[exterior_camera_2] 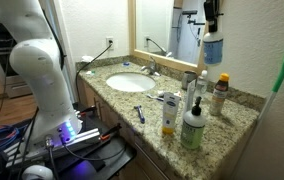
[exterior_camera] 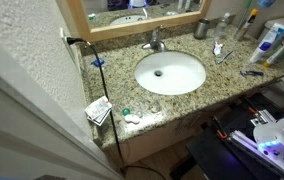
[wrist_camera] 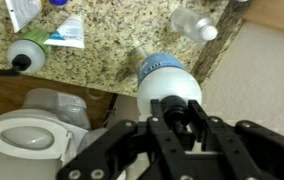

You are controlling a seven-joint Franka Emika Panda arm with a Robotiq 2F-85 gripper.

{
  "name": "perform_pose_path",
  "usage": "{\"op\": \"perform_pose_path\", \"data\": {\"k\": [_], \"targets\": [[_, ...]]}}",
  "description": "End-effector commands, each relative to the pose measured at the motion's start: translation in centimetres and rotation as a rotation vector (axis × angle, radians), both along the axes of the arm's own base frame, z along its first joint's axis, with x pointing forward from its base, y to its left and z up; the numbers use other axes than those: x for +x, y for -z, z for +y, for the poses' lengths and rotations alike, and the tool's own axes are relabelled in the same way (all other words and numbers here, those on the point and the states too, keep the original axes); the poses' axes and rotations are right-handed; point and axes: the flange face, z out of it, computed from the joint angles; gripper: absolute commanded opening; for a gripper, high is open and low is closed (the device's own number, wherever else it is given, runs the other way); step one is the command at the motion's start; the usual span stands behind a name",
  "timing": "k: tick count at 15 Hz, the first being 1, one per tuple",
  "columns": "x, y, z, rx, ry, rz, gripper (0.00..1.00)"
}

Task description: Place the blue and white pump bottle on the right side of the faucet, place the green and white pump bottle on the left side of the faucet, put the toothbrush in the silver cup, place the toothpaste next to the silver cup

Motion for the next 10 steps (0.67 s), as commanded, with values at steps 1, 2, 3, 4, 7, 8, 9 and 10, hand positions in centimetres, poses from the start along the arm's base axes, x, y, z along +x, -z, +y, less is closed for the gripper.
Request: {"op": "perform_pose_path", "data": {"k": [1, 2, 3, 4, 7, 8, 9, 10], "targets": [[3.2, -4.6, 7.9, -0.049, -0.162, 0.007, 0.08], [3.7, -4.9, 8.8, -0.028, -0.228, 0.017, 0.08], [3.4, -3.6, 7.4, -0.031, -0.152, -0.002, 0.31], [4.0, -4.2, 9.0, -0.029, -0.186, 0.003, 0.31], [5.3, -2.9, 10.1, -0.023, -0.227, 0.078, 0.08], [6.5, -1.4, 11.4, -0.043, -0.255, 0.122, 0.08], [7.4, -0.4, 12.9, -0.062, -0.274, 0.164, 0.08], [9.0, 0.6, 15.2, -0.086, -0.304, 0.194, 0.08]]}}
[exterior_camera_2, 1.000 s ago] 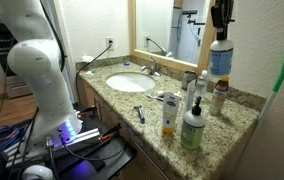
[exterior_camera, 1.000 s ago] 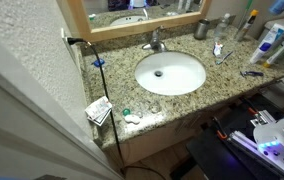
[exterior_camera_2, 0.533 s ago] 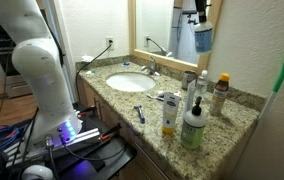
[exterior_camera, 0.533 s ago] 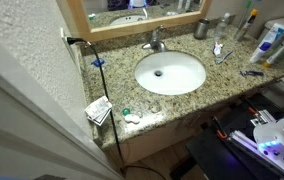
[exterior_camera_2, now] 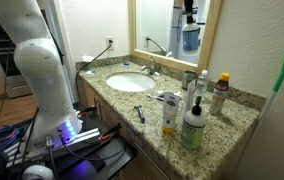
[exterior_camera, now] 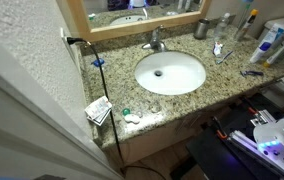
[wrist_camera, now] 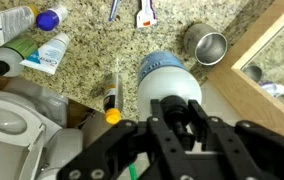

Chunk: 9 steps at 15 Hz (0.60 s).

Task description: Place the blue and white pump bottle on the right side of the faucet, place the green and white pump bottle on the left side of the faucet, put the toothbrush in the silver cup, place the toothpaste next to the silver cup

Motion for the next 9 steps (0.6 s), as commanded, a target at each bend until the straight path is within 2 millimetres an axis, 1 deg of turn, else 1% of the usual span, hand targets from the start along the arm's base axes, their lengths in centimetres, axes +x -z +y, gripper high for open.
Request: {"op": "perform_pose_path", "data": {"k": [1, 3, 4, 5, 6, 7, 8, 9], "targets": [[4.8, 3.4, 5.8, -0.062, -0.082, 0.110, 0.08], [8.0, 4.3, 9.7, -0.050, -0.112, 0.129, 0.08], [9.3, 4.5, 11.0, -0.042, -0.107, 0.128, 0.08], [7.2, 5.1, 9.7, -0.038, -0.107, 0.111, 0.08], [8.1, 5.5, 11.0, -0.036, -0.112, 0.113, 0.31], [8.3, 5.9, 11.3, -0.035, -0.116, 0.118, 0.31], [8.2, 5.9, 11.0, -0.035, -0.111, 0.119, 0.31], [8.0, 5.8, 10.4, -0.035, -0.103, 0.117, 0.08]]}}
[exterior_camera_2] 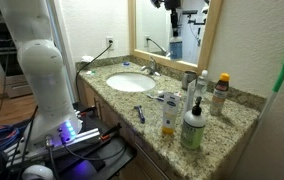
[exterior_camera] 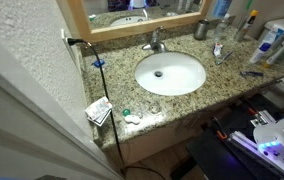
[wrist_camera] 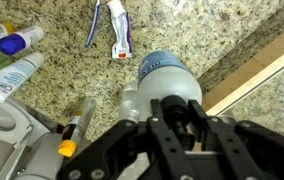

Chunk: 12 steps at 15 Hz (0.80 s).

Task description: Place the blue and white pump bottle on the right side of the faucet, place the green and white pump bottle on the left side of the faucet, put the toothbrush in the silver cup, place the toothpaste next to the silver cup

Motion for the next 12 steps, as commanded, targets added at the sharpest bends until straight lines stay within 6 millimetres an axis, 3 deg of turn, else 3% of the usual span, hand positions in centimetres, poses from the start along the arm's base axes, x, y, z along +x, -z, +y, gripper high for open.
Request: {"op": "perform_pose_path", "data": {"k": [1, 6, 8, 9, 11, 12], "targets": [[0.8, 1.0, 0.3, 0.004, -0.006, 0.023, 0.08], [6.0, 3.0, 8.0, 0.024, -0.104, -0.006, 0.08], [7.8, 2.8, 9.4, 0.040, -0.113, -0.015, 0.08], [5.8, 3.6, 9.3, 0.024, -0.108, 0.010, 0.31], [7.2, 3.5, 10.1, 0.028, -0.119, -0.002, 0.31], [7.2, 3.8, 9.6, -0.004, -0.104, -0.002, 0.08]]}}
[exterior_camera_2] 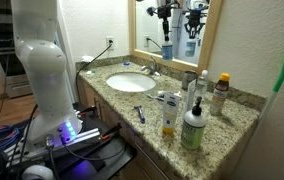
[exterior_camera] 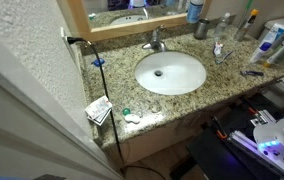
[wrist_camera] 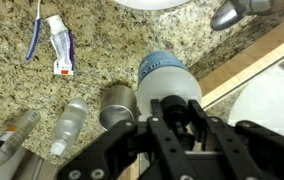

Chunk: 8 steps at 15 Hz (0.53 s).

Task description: Place the blue and white pump bottle on the right side of the faucet, place the green and white pump bottle on the left side of the faucet, put the toothbrush in the silver cup, place the toothpaste next to the silver cup

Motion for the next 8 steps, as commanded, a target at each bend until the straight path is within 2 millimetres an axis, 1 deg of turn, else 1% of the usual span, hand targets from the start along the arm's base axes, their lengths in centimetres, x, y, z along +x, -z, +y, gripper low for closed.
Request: {"op": "perform_pose_path", "data": {"k": [1, 3, 6, 7, 8], "targets": [[0.3, 1.6, -0.4, -0.052, 0.009, 0.054, 0.08], [1.6, 4.6, 0.5, -0.035, 0.030, 0.107, 0.08], [3.6, 8.2, 1.7, 0.045, 0.040, 0.125, 0.08], [4.4, 9.3, 1.9, 0.068, 0.061, 0.136, 0.08], [5.0, 9.9, 1.9, 0.076, 0.092, 0.151, 0.08]]}}
